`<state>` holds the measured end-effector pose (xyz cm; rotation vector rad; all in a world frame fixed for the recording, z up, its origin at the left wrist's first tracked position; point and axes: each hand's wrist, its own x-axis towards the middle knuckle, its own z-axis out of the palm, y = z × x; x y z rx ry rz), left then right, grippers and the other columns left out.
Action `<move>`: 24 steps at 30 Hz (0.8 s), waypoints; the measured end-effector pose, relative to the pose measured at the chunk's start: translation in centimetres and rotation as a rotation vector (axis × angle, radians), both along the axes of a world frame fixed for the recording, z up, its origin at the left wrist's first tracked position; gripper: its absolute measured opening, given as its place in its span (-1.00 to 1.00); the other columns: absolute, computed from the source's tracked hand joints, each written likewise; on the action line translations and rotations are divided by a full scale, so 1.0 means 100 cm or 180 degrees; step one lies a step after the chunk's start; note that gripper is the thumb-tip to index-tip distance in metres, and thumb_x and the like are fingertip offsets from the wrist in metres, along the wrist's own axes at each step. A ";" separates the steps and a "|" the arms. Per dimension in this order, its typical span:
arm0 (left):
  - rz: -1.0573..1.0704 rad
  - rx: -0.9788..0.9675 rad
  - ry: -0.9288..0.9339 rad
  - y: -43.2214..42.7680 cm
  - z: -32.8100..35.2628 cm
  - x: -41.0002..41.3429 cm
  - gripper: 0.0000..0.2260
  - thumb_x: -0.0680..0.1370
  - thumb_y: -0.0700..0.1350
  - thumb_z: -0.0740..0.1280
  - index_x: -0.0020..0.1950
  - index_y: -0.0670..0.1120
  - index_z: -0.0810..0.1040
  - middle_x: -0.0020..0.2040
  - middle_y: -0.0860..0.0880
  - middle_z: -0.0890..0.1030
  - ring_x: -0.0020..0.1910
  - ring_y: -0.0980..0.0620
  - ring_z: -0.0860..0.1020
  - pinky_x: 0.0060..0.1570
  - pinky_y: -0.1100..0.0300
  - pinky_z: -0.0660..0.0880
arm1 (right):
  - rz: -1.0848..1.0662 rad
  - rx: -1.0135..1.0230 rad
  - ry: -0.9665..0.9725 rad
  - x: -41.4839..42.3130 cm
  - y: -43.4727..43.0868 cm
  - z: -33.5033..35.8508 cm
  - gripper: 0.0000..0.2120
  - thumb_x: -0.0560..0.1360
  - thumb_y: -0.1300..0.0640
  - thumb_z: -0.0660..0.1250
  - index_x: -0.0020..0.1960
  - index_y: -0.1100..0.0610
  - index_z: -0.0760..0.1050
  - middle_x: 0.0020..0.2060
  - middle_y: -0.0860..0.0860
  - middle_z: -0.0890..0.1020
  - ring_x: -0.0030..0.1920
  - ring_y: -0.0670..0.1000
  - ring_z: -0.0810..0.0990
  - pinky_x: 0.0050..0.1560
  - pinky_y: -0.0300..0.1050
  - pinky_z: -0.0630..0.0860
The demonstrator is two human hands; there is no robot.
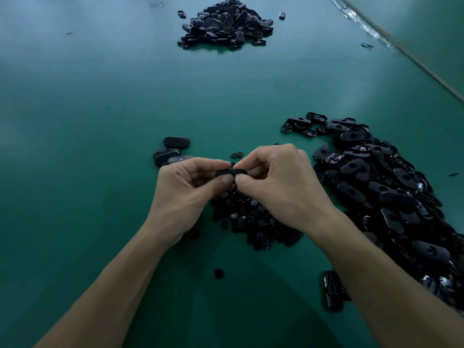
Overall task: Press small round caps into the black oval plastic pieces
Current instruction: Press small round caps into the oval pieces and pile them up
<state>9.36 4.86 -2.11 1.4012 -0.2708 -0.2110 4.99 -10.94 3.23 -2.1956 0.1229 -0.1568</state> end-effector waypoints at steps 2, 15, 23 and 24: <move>0.0046 -0.0011 -0.0036 0.000 0.001 0.000 -0.84 0.32 -0.19 0.51 -0.12 -0.05 0.70 -0.25 -0.03 0.73 -0.32 0.12 0.67 -0.25 0.34 0.57 | -0.0003 0.0037 0.0015 0.000 -0.001 0.001 -0.90 0.39 0.23 0.47 -0.17 0.05 0.70 -0.39 -0.18 0.68 -0.36 -0.29 0.62 -0.28 -0.48 0.47; 0.0740 0.0671 -0.0855 0.003 -0.002 0.000 -0.75 0.45 -0.27 0.53 -0.07 0.09 0.69 -0.22 0.09 0.72 -0.29 0.13 0.68 -0.17 0.30 0.60 | -0.0015 -0.0648 0.0108 -0.001 -0.013 -0.001 -0.74 0.57 0.15 0.36 0.23 -0.01 0.63 -0.03 -0.09 0.69 -0.02 -0.19 0.62 0.17 -0.30 0.52; 0.1549 0.1526 -0.1191 0.019 -0.001 0.016 -0.81 0.49 -0.15 0.51 0.02 0.11 0.66 -0.18 0.17 0.67 -0.24 0.23 0.65 -0.08 0.32 0.59 | -0.0546 -0.2219 0.0943 -0.002 -0.050 -0.009 -0.58 0.63 0.02 0.23 0.49 -0.09 0.36 0.31 0.08 0.41 0.30 0.15 0.33 0.32 0.08 0.33; 0.1598 0.1625 -0.1203 0.020 0.000 0.016 -0.81 0.49 -0.14 0.51 0.00 0.13 0.65 -0.21 0.23 0.65 -0.28 0.28 0.61 -0.12 0.40 0.55 | -0.0534 -0.2225 0.1008 -0.002 -0.052 -0.010 -0.59 0.64 0.01 0.22 0.48 -0.08 0.37 0.31 0.09 0.42 0.30 0.16 0.35 0.32 0.09 0.34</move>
